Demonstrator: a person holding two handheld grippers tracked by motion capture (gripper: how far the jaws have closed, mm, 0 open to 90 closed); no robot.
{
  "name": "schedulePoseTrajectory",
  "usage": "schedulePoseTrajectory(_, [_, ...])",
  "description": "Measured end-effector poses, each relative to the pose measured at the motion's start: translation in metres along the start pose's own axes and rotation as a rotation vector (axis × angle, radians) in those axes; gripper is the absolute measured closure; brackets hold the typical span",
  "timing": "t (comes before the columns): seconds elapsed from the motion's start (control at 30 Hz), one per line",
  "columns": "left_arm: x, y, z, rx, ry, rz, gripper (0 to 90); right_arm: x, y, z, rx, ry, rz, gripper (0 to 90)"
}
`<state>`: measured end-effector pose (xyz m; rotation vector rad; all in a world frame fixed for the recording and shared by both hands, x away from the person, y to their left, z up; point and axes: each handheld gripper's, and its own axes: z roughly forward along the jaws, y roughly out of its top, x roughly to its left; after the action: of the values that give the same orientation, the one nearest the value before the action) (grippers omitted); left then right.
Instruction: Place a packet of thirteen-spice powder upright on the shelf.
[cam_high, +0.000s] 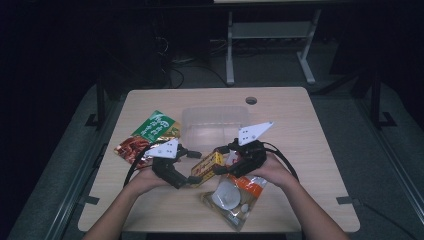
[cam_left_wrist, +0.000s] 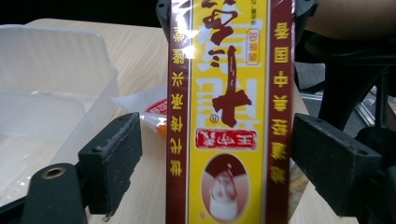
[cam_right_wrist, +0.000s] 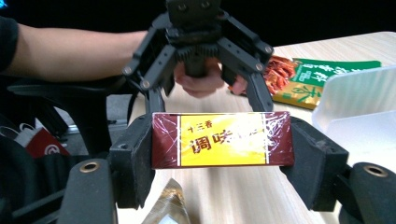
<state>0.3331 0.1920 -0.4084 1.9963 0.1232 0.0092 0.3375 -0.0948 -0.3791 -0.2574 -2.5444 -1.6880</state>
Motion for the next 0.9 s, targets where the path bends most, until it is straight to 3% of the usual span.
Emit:
schedulePoseTrajectory(0.17, [0.0, -0.001, -0.008, 0.012, 0.025, -0.002, 16.2, -0.001, 0.0, -0.001, -0.003, -0.007, 0.001, 31.5])
schedulePoseTrajectory(0.3, [-0.003, -0.002, -0.018, 0.028, 0.06, -0.026, 16.2, -0.001, 0.001, -0.003, -0.007, -0.013, 0.003, 31.7])
schedulePoseTrajectory(0.37, [-0.006, -0.008, -0.026, 0.081, 0.096, -0.055, 16.3, -0.003, 0.002, -0.004, 0.014, -0.02, -0.002, 31.7])
schedulePoseTrajectory(0.7, [-0.025, -0.037, -0.047, 0.179, 0.175, -0.137, 16.5, -0.008, 0.016, -0.011, 0.019, -0.072, -0.032, 31.8])
schedulePoseTrajectory(0.9, [-0.035, -0.051, -0.048, 0.223, 0.181, -0.15, 16.7, -0.017, 0.029, -0.016, 0.024, -0.098, -0.05, 31.8])
